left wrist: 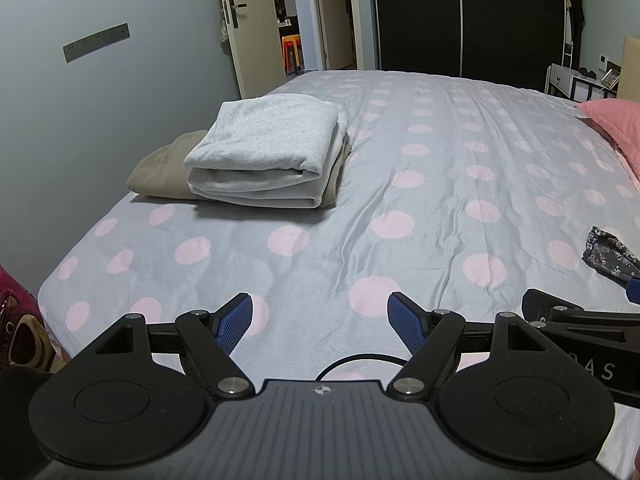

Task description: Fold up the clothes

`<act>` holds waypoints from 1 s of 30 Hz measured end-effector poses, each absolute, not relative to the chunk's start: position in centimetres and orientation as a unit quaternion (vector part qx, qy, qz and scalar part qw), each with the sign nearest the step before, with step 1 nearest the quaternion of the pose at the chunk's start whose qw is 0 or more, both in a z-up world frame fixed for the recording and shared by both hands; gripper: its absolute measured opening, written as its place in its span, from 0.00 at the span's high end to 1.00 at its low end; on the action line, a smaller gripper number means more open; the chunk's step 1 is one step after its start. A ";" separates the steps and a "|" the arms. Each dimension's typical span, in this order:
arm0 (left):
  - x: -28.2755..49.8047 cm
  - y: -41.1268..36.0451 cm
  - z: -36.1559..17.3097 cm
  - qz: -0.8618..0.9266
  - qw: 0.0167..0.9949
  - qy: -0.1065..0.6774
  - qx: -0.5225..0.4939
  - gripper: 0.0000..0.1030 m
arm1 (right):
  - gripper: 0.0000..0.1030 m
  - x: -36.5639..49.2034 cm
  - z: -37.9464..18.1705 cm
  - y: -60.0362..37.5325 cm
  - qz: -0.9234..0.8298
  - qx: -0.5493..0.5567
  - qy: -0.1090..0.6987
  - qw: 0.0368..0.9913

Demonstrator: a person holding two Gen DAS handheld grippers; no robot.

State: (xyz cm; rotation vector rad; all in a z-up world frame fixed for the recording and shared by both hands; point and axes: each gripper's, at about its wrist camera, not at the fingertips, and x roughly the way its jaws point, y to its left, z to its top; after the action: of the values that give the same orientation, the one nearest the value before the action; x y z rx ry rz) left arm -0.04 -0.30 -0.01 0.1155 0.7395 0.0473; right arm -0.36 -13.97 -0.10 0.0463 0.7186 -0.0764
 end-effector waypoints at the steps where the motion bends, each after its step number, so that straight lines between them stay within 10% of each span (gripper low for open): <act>1: 0.0 -0.3 0.0 0.023 0.931 0.361 0.056 0.28 | 0.01 -0.4 -0.1 -13.9 -0.038 0.022 0.351 0.935; 30: 0.9 -4.0 0.3 -0.018 0.934 0.349 0.076 0.28 | 0.01 -0.4 0.6 -16.9 -0.079 0.019 0.349 0.934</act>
State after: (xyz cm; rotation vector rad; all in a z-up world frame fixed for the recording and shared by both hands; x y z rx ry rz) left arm 0.85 -4.05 0.27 0.1553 0.7128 -0.0372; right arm -0.40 -16.93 0.58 0.0398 0.7134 -0.1610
